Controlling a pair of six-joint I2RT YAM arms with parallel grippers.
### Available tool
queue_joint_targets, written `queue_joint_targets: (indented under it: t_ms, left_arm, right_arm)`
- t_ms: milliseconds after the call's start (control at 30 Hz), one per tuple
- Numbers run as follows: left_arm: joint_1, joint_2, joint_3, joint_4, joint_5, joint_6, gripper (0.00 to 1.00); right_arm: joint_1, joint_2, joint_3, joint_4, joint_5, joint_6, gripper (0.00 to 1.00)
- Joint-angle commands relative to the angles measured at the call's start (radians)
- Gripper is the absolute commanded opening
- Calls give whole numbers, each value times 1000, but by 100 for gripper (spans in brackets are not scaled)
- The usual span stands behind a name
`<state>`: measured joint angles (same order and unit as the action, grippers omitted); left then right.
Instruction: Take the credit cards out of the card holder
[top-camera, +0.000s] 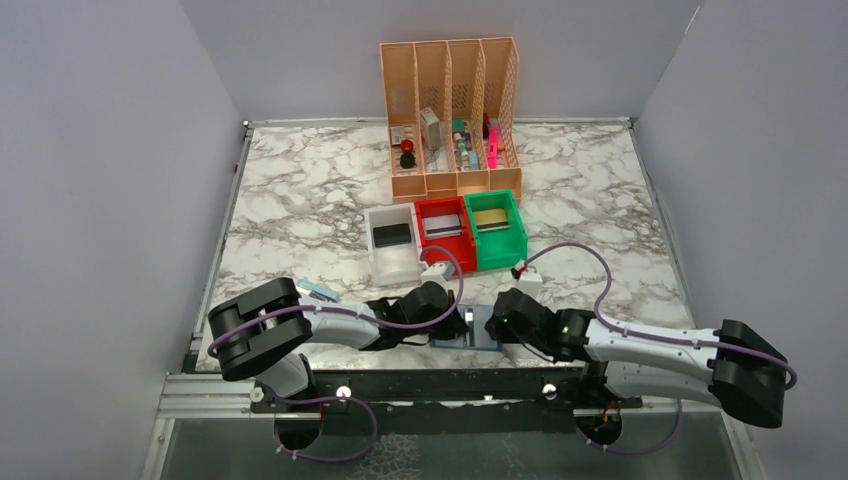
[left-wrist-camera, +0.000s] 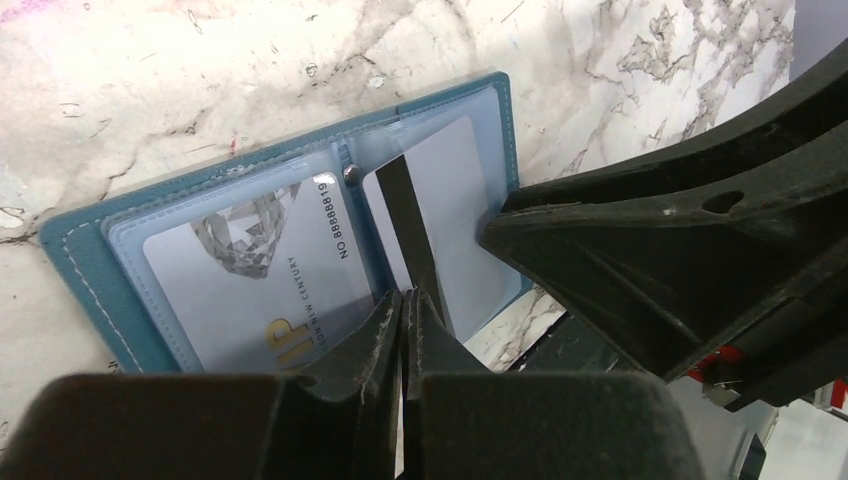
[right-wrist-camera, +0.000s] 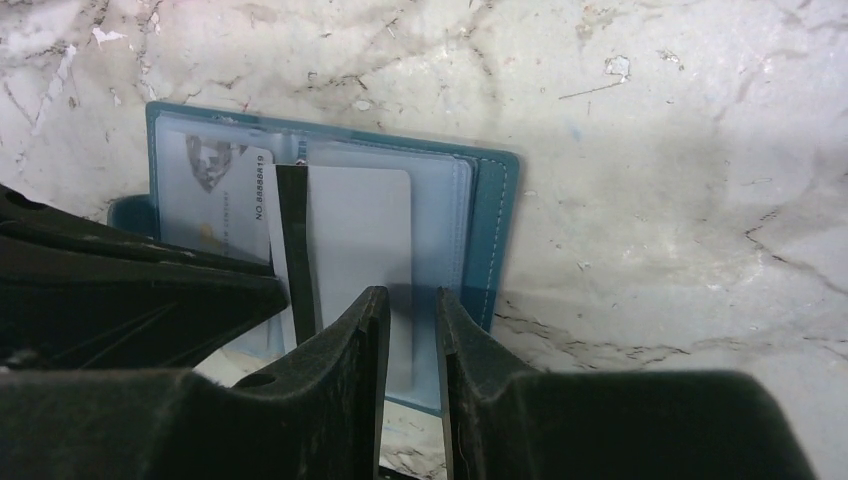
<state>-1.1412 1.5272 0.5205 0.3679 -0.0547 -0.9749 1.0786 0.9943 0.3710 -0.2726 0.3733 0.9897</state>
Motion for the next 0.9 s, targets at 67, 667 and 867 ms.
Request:
queue_joint_targets:
  t_ms: [67, 667, 867]
  left_arm:
    - [-5, -19, 31, -3, 24, 19, 12]
    - [-5, 20, 54, 0, 32, -12, 22]
    - [-5, 18, 34, 24, -4, -53, 22]
  right_arm:
    - [1, 48, -16, 62, -12, 17, 29]
    - [1, 6, -84, 106, -37, 81, 24]
    - [1, 10, -92, 124, -50, 89, 24]
